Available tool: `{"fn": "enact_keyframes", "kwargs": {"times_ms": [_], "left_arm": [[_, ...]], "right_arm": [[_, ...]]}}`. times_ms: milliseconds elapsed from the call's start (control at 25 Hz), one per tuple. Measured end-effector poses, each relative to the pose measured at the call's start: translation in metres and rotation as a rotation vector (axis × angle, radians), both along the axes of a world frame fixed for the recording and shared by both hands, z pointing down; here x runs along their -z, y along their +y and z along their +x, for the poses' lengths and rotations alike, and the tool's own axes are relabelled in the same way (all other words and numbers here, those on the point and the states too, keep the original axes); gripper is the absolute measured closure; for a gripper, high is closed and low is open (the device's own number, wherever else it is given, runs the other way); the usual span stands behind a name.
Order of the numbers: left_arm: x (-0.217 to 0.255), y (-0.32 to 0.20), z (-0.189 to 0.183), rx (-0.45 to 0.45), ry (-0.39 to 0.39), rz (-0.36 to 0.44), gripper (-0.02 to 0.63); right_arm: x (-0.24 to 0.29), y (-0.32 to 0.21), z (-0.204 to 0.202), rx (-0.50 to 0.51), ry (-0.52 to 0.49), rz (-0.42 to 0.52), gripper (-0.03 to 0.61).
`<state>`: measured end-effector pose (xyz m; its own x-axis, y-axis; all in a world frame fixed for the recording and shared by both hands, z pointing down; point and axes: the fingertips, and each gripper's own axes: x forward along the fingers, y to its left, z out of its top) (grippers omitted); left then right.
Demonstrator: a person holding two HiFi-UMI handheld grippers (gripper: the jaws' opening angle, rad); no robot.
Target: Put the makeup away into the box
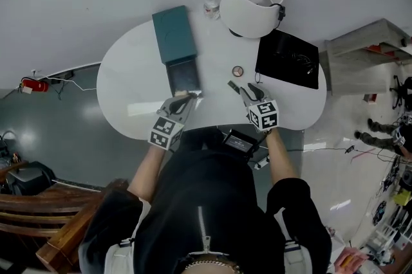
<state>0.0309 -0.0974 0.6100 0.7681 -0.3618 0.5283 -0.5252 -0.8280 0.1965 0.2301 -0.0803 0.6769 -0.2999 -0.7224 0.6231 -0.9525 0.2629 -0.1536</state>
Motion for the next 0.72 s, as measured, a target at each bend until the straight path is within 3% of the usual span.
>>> {"fn": "enact_keyframes", "kwargs": {"times_ms": [720], "left_arm": [[-0.006,-0.002,-0.031,0.084,-0.023,-0.019,0.600]], "right_arm": [[-0.075,0.015,-0.017,0.305,0.258,-0.202,0.443]]}}
